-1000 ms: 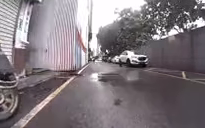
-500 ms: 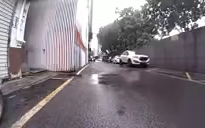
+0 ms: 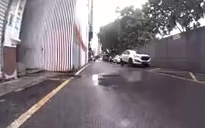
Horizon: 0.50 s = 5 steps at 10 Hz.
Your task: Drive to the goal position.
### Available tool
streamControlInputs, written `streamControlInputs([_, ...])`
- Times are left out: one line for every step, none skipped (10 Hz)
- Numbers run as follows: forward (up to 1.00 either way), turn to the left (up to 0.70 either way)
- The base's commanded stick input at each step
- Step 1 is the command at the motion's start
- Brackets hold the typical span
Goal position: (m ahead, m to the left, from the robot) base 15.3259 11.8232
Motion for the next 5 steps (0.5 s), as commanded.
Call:
streamControlInputs([0.45, 0.00])
streamControlInputs([0.45, 0.00])
streamControlInputs([0.45, 0.00])
streamControlInputs([0.45, 0.00])
streamControlInputs([0.45, 0.01])
